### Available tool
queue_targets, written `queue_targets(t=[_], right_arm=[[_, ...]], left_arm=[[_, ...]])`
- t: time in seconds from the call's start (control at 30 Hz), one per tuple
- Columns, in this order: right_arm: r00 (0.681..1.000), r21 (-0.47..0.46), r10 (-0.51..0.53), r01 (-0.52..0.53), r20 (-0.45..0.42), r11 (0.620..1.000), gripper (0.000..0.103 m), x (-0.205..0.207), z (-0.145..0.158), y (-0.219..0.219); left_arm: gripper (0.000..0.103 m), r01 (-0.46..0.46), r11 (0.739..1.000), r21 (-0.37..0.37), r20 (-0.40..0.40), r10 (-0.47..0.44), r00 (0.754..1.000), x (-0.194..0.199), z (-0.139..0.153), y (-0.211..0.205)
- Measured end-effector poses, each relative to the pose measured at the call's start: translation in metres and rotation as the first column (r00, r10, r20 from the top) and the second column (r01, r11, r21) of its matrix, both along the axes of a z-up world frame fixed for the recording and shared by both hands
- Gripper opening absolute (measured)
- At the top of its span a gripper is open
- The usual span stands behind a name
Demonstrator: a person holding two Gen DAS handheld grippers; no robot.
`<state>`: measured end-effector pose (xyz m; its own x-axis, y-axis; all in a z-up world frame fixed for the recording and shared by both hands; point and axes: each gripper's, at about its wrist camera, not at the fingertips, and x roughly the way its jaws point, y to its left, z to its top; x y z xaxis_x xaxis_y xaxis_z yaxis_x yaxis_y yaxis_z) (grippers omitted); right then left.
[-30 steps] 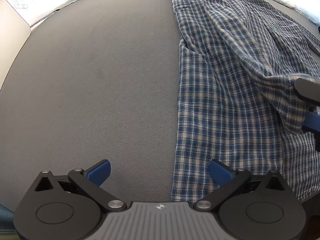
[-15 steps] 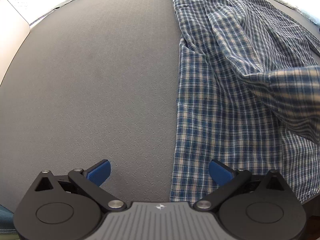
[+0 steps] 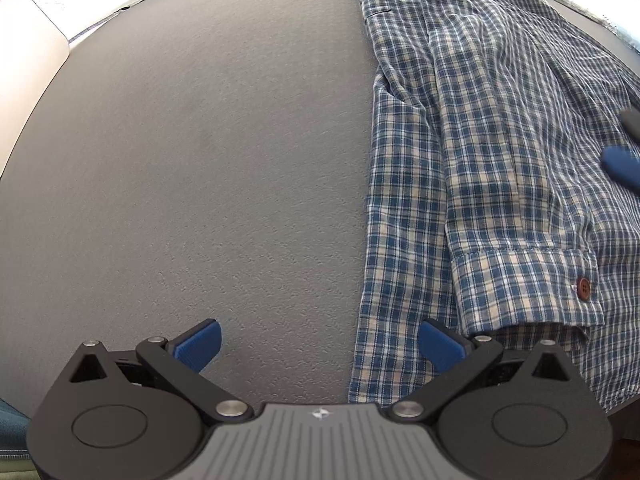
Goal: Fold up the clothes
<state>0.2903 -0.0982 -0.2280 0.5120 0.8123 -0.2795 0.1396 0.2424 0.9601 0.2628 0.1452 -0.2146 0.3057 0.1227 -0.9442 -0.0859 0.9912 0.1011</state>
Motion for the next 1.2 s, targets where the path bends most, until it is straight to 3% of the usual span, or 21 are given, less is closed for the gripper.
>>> queue_targets(t=[0.13, 0.23, 0.4, 0.5, 0.67, 0.8, 0.9, 1.07, 1.2], right_arm=[[0.982, -0.192, 0.049, -0.084, -0.182, 0.978, 0.016, 0.002, -0.031, 0.005], [0.977, -0.183, 0.061, -0.099, -0.203, 0.978, 0.014, 0.001, -0.038, 0.004], [0.995, -0.210, 0.077, -0.088, -0.060, 0.974, 0.019, 0.003, -0.010, -0.006], [0.998, -0.261, 0.060, -0.050, 0.031, 0.964, 0.028, 0.003, 0.010, -0.020], [0.995, -0.409, 0.003, 0.040, 0.104, 0.911, 0.039, 0.007, 0.034, -0.057], [0.989, -0.528, -0.061, 0.123, 0.133, 0.840, 0.045, 0.011, 0.039, -0.099], [0.981, -0.589, -0.123, 0.189, 0.150, 0.786, 0.051, 0.014, 0.041, -0.134], [0.955, -0.717, -0.254, 0.284, 0.153, 0.636, 0.052, 0.036, 0.035, -0.207], [0.901, -0.762, -0.397, 0.377, 0.172, 0.526, 0.054, 0.056, 0.026, -0.273]], left_arm=[[0.103, -0.011, 1.000, 0.006, 0.000, 0.011, 1.000, -0.009, -0.004, -0.028], [0.103, -0.018, 1.000, 0.018, 0.000, 0.018, 1.000, -0.008, -0.003, -0.030], [0.103, -0.044, 0.998, 0.043, 0.035, 0.043, 0.998, -0.002, 0.009, -0.034], [0.103, -0.057, 0.998, 0.036, 0.076, 0.054, 0.996, 0.007, 0.018, -0.041], [0.103, -0.039, 0.999, 0.026, 0.117, 0.036, 0.992, 0.017, 0.039, -0.065], [0.103, -0.013, 1.000, 0.026, 0.132, 0.010, 0.991, 0.034, 0.043, -0.093], [0.103, 0.001, 1.000, 0.028, 0.144, -0.005, 0.990, 0.074, 0.022, -0.118], [0.103, 0.021, 0.998, 0.052, 0.161, -0.029, 0.987, 0.113, 0.019, -0.143], [0.103, 0.013, 0.997, 0.071, 0.170, -0.025, 0.985, 0.152, 0.020, -0.153]])
